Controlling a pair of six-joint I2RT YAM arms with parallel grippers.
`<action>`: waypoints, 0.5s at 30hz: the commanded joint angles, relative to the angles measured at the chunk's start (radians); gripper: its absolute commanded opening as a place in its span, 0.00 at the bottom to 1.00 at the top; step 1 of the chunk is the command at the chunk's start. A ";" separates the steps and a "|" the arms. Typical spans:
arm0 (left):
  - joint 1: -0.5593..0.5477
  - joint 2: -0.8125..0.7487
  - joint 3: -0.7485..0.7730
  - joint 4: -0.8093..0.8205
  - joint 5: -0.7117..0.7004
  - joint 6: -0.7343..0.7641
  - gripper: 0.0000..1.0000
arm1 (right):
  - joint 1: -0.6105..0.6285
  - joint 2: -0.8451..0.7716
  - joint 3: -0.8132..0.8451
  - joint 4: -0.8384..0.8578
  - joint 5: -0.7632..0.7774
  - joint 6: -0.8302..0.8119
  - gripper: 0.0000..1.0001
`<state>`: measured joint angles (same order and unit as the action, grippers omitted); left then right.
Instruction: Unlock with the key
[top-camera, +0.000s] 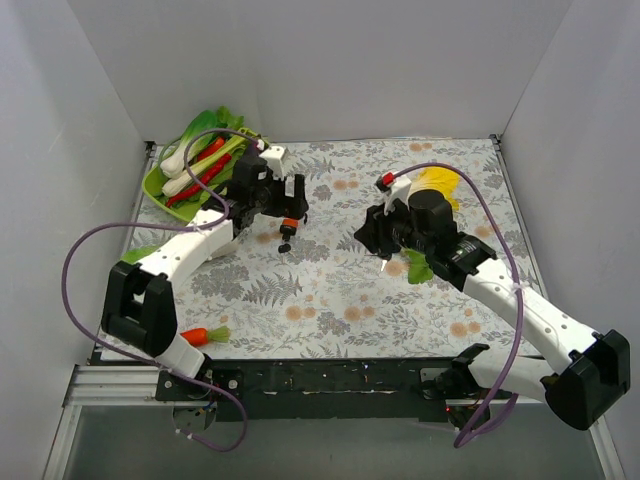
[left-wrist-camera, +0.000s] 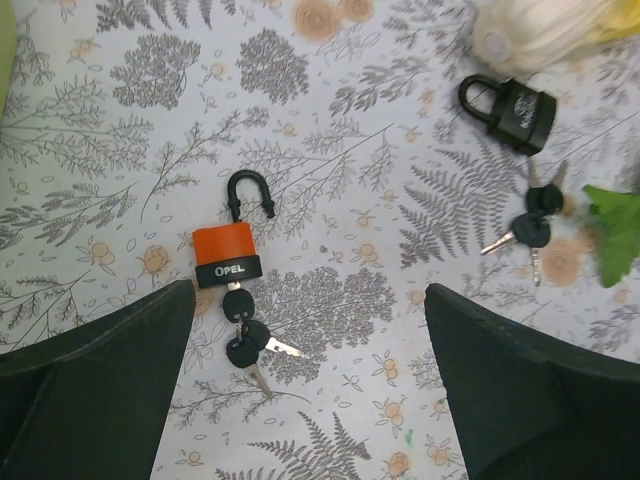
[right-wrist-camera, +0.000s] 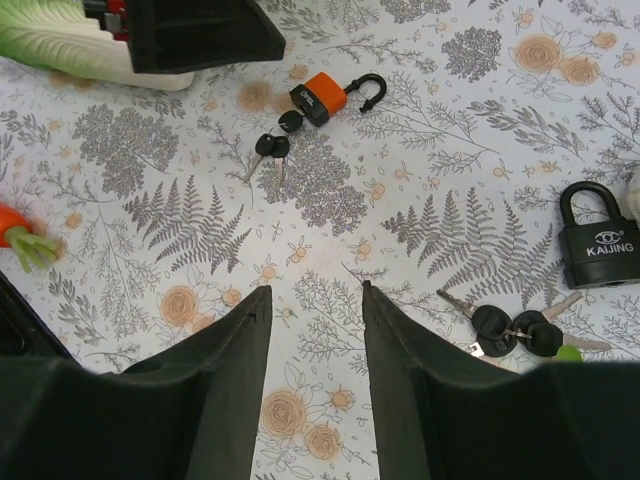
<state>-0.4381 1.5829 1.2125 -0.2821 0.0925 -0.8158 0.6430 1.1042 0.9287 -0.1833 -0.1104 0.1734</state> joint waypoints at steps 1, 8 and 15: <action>0.061 -0.119 -0.054 0.112 0.192 -0.074 0.98 | 0.001 0.017 0.076 0.019 -0.014 -0.032 0.53; 0.102 -0.253 -0.203 0.236 0.239 -0.092 0.98 | -0.087 0.124 0.104 -0.044 -0.036 -0.011 0.56; 0.102 -0.279 -0.242 0.245 0.242 -0.094 0.98 | -0.236 0.190 0.010 0.050 -0.137 0.100 0.55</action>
<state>-0.3359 1.3434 0.9802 -0.0715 0.3061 -0.9028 0.4149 1.2709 0.9745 -0.1867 -0.2012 0.2134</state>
